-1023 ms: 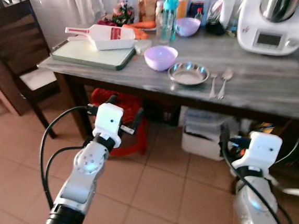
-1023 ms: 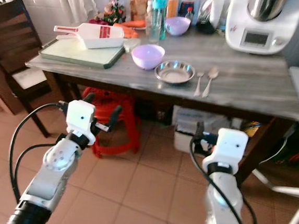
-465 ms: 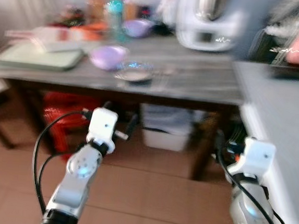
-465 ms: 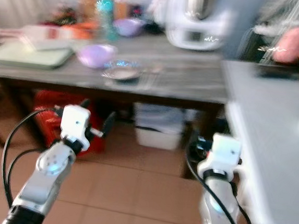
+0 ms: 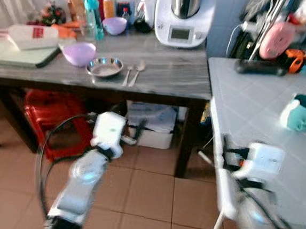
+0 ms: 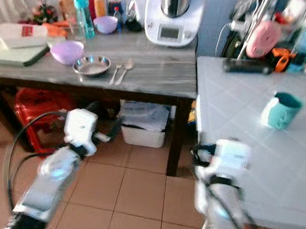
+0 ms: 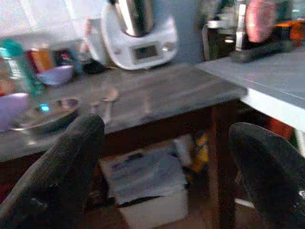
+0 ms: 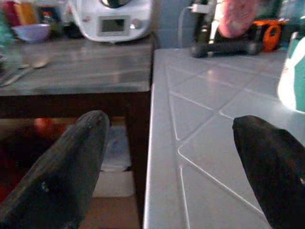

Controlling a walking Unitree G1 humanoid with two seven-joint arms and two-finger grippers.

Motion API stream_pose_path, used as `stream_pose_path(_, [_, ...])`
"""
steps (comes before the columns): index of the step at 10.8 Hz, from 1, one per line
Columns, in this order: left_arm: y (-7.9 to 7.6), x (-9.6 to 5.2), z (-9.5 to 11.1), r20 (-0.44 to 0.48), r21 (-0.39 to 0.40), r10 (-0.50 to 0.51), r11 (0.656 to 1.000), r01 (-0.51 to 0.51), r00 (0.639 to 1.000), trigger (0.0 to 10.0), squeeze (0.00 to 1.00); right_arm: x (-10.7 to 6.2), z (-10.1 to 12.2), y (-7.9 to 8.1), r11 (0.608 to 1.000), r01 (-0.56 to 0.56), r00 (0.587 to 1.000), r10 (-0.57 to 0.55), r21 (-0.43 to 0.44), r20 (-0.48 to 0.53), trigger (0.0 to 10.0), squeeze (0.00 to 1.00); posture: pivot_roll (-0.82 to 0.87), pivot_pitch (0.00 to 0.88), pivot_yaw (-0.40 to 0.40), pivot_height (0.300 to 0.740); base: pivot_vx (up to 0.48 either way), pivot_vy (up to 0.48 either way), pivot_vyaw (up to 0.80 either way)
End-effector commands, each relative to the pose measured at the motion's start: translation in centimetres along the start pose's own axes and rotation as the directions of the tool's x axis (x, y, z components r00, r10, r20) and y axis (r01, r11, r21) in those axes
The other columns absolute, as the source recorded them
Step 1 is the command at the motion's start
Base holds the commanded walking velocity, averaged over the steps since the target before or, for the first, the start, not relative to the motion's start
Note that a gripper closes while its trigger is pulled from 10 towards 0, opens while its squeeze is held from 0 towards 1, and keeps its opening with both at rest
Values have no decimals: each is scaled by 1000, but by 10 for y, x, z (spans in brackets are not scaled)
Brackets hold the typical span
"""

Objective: Setting the table

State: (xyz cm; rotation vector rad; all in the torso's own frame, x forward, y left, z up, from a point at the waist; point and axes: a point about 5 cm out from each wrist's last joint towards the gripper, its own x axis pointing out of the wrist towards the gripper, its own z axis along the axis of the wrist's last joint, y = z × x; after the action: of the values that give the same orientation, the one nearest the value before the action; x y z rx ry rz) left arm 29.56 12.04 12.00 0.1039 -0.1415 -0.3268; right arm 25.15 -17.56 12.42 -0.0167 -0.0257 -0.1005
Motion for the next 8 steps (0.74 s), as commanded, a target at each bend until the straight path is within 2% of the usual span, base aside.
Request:
stream_pose_path(1, [-5, 3, 3, 9, -4, -19, 1000, 19, 1000, 10000, 0, 1, 7, -4, 1000, 5, 1000, -5, -2, 29, 10000, 0, -16, 0, 85, 740, 0, -375, 0])
stream_pose_path(8, [-5, 3, 3, 9, -5, -21, 1000, 21, 1000, 10000, 0, 1, 7, -3, 1000, 2, 1000, -2, -4, 29, 10000, 0, -15, 0, 84, 740, 0, -368, 0])
